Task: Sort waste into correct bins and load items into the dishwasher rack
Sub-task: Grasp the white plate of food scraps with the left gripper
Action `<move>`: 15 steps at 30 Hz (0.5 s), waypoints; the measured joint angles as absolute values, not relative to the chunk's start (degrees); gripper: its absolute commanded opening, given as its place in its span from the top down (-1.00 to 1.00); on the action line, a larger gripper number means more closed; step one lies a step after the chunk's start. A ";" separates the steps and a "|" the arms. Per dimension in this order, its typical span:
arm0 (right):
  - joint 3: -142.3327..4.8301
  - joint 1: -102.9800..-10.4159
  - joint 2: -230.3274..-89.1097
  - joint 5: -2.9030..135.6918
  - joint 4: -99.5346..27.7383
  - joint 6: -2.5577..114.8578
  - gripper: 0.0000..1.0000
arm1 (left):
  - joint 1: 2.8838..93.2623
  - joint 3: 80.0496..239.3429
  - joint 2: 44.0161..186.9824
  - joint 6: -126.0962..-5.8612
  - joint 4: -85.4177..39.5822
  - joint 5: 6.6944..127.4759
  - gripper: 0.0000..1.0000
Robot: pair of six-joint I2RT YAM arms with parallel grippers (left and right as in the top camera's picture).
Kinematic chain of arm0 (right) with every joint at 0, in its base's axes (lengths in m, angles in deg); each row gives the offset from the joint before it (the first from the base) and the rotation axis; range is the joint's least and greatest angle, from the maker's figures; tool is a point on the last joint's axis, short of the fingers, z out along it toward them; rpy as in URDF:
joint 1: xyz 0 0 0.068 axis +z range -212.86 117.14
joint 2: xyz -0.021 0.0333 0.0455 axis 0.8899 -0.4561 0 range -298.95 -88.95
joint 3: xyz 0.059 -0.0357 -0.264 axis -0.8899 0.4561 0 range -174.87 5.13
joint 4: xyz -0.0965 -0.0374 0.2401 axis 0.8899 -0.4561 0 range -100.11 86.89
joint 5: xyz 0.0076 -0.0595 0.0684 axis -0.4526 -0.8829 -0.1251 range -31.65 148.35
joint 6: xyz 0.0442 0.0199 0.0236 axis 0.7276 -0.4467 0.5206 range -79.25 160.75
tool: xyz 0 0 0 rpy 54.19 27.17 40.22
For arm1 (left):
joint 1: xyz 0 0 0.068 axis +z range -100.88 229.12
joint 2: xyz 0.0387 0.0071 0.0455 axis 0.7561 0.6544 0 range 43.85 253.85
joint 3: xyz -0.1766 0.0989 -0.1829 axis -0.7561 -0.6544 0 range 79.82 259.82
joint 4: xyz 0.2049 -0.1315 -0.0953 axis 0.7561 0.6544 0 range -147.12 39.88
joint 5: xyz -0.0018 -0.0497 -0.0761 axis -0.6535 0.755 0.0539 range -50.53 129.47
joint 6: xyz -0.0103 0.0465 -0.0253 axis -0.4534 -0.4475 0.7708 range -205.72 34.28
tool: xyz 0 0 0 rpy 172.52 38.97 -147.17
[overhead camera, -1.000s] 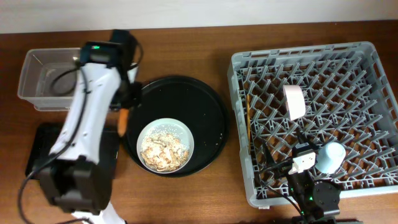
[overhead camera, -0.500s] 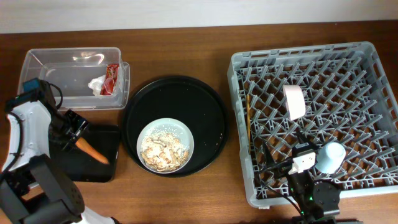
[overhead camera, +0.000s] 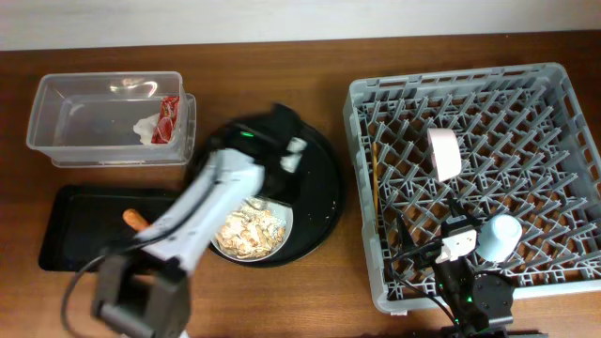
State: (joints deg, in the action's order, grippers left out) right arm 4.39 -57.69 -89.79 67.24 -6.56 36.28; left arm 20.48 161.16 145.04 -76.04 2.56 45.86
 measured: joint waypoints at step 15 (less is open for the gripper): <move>4.39 -57.69 -89.79 67.24 -6.56 36.26 -0.96 | 12.70 161.47 161.19 -69.60 0.46 35.57 0.99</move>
